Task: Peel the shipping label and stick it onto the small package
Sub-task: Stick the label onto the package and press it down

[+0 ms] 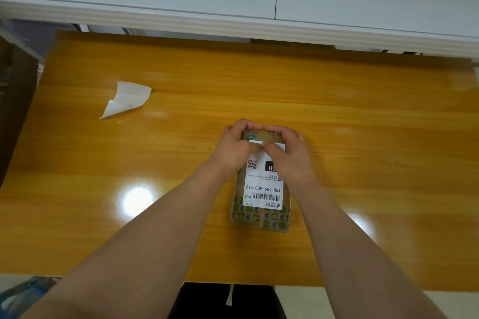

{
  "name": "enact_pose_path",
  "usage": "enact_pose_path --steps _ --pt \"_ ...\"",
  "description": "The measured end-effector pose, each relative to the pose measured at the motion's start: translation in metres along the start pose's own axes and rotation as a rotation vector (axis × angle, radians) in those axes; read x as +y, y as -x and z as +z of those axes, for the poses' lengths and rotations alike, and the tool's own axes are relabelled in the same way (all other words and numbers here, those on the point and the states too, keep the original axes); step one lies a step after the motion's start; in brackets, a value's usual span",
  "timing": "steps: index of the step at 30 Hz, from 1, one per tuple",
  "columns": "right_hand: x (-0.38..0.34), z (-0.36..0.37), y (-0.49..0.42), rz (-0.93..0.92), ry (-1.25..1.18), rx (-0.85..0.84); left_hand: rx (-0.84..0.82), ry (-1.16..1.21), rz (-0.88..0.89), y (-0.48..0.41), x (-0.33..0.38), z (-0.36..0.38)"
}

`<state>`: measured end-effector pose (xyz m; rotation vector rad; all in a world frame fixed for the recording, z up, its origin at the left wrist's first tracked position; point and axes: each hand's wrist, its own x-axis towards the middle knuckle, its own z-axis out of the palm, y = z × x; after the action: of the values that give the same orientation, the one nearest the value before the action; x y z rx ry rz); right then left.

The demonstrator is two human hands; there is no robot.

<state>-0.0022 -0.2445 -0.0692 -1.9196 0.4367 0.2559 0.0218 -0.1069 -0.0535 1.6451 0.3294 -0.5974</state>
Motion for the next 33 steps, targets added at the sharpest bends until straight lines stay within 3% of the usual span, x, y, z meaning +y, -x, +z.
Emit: enact_pose_path --steps 8,12,16,24,33 --pt "0.004 0.006 -0.003 -0.024 -0.048 0.071 0.012 0.107 -0.007 -0.003 0.001 0.000" --pt "0.001 0.003 -0.003 0.017 -0.087 0.004 -0.008 0.081 0.003 -0.002 0.000 -0.002" --pt "-0.003 -0.016 -0.001 0.125 -0.287 -0.105 -0.042 -0.048 -0.057 -0.002 0.002 -0.007" --pt "-0.002 -0.040 0.013 0.153 -0.207 -0.338 -0.116 -0.410 0.009 0.010 0.005 0.006" --pt "0.000 -0.028 0.017 0.115 -0.242 -0.224 -0.041 -0.322 0.011 0.010 -0.003 0.012"
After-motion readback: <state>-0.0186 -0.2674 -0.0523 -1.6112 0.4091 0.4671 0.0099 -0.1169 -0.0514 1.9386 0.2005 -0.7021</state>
